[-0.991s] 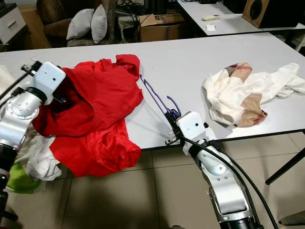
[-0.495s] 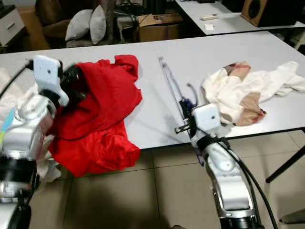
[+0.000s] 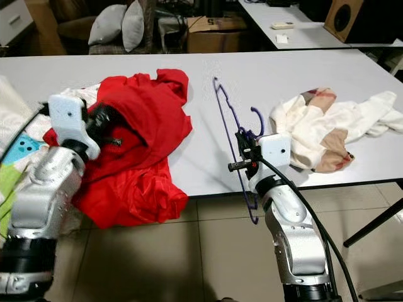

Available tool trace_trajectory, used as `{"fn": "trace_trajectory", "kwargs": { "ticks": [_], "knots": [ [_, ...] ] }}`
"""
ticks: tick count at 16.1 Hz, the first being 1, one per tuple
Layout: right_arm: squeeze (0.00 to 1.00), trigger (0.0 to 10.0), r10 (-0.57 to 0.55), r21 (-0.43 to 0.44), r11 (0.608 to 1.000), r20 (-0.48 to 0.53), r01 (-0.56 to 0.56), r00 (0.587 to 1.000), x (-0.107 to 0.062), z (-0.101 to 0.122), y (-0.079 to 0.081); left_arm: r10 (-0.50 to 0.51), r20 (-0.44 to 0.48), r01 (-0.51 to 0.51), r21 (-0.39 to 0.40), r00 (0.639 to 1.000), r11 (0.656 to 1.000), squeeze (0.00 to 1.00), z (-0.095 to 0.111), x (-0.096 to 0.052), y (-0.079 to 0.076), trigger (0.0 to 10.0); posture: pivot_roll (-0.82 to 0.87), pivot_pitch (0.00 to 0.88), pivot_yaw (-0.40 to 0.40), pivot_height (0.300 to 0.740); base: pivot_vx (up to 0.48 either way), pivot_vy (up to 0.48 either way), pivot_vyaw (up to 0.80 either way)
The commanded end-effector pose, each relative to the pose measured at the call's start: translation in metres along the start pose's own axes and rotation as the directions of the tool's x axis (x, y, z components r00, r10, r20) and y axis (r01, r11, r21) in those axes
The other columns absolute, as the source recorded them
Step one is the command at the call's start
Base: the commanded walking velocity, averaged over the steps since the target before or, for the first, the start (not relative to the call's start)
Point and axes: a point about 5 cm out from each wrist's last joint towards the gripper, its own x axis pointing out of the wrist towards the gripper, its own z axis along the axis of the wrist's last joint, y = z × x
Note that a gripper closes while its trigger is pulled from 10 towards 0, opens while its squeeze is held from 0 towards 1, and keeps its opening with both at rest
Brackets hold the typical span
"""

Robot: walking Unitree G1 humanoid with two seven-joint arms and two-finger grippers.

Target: Hang hanger

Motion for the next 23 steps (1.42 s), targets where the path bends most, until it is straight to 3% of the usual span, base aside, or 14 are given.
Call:
{"fn": "trace_trajectory", "kwargs": {
  "ticks": [1, 5, 6, 8, 11, 12, 13, 15, 17, 18, 19, 21, 22, 23],
  "knots": [
    [0.0, 10.0, -0.015, -0.002, 1.0, -0.028, 0.014, 1.0, 0.001, -0.001, 0.002, -0.007, 0.0, 0.007, -0.01, 1.0, 1.0, 0.0, 0.003, 0.0, -0.006, 10.0, -0.04, 0.0, -0.01, 0.74, 0.0, 0.0, 0.0],
    [0.0, 10.0, 0.0, 0.005, 1.0, -0.002, 0.0, 1.0, 0.004, 0.01, 0.002, -0.02, -0.003, 0.02, -0.046, 1.0, 0.999, 0.0, 0.001, 0.006, -0.019, 10.0, -0.07, 0.0, -0.001, 0.74, -0.297, 0.0, 0.0],
    [0.0, 10.0, 0.001, -0.013, 1.0, 0.012, -0.001, 1.0, 0.007, 0.014, -0.003, -0.04, 0.001, 0.04, -0.045, 0.999, 0.998, 0.0, 0.004, 0.006, -0.025, 10.0, -0.06, 0.0, -0.016, 0.74, -0.3, 0.0, 0.0],
    [0.0, 10.0, -0.016, -0.013, 1.0, 0.056, 0.017, 0.998, 0.015, 0.025, -0.009, -0.049, 0.041, 0.051, -0.048, 0.998, 0.998, 0.0, 0.018, 0.011, -0.023, 10.0, -0.05, 0.0, -0.031, 0.74, -0.302, 0.0, 0.0],
    [0.0, 10.0, -0.049, 0.013, 0.999, 0.133, 0.048, 0.99, 0.022, 0.042, -0.015, -0.029, 0.26, 0.054, -0.092, 0.965, 0.994, 0.0, 0.089, 0.032, -0.012, 10.0, -0.03, 0.0, -0.053, 0.74, -0.286, 0.0, 0.0],
    [0.0, 10.0, -0.046, 0.009, 0.999, 0.155, 0.045, 0.987, 0.025, 0.048, -0.017, -0.023, 0.384, 0.067, -0.102, 0.923, 0.992, 0.0, 0.133, 0.036, -0.007, 10.0, -0.02, 0.0, -0.057, 0.74, -0.277, 0.0, 0.0],
    [0.0, 10.0, -0.045, 0.007, 0.999, 0.168, 0.044, 0.985, 0.026, 0.052, -0.017, -0.031, 0.444, 0.085, -0.103, 0.895, 0.991, 0.0, 0.155, 0.036, -0.005, 10.0, -0.02, 0.0, -0.057, 0.74, -0.281, 0.0, 0.0],
    [0.0, 10.0, -0.041, 0.002, 0.999, 0.213, 0.041, 0.976, 0.029, 0.066, -0.019, -0.068, 0.615, 0.134, -0.062, 0.786, 0.989, 0.0, 0.222, 0.02, 0.004, 10.0, -0.02, 0.0, -0.052, 0.74, -0.259, 0.0, 0.0],
    [0.0, 10.0, -0.039, 0.001, 0.999, 0.237, 0.04, 0.971, 0.027, 0.073, -0.019, -0.137, 0.662, 0.22, -0.043, 0.737, 0.974, 0.0, 0.239, 0.006, -0.004, 10.0, -0.02, 0.0, -0.049, 0.74, 0.0, 0.0, 0.0],
    [0.0, 10.0, -0.029, -0.015, 0.999, 0.251, 0.034, 0.967, 0.023, 0.078, -0.019, -0.212, 0.659, 0.316, -0.04, 0.721, 0.948, 0.0, 0.237, -0.004, -0.018, 10.0, -0.02, 0.0, -0.052, 0.74, 0.0, 0.0, 0.0],
    [0.0, 10.0, -0.027, -0.019, 0.999, 0.257, 0.033, 0.966, 0.021, 0.08, -0.019, -0.233, 0.646, 0.332, -0.033, 0.727, 0.943, 0.0, 0.232, -0.006, -0.022, 10.0, -0.02, 0.0, -0.053, 0.74, 0.0, 0.0, 0.0],
    [0.0, 10.0, -0.028, -0.023, 0.999, 0.27, 0.035, 0.963, 0.018, 0.086, -0.021, -0.274, 0.558, 0.357, -0.041, 0.783, 0.933, 0.0, 0.206, -0.003, -0.026, 10.0, -0.01, 0.0, -0.055, 0.74, 0.0, 0.0, 0.0],
    [0.0, 10.0, -0.028, -0.023, 0.999, 0.275, 0.035, 0.961, 0.017, 0.088, -0.022, -0.299, 0.479, 0.351, -0.022, 0.825, 0.936, 0.0, 0.182, 0.001, -0.025, 10.0, -0.01, 0.0, -0.059, 0.74, 0.0, 0.0, 0.0],
    [0.0, 10.0, -0.016, -0.021, 1.0, 0.276, 0.023, 0.961, 0.017, 0.089, -0.022, -0.356, 0.337, 0.382, -0.01, 0.871, 0.924, 0.0, 0.141, 0.004, -0.026, 10.0, -0.01, 0.0, -0.06, 0.74, 0.0, 0.0, 0.0]
  ]
}}
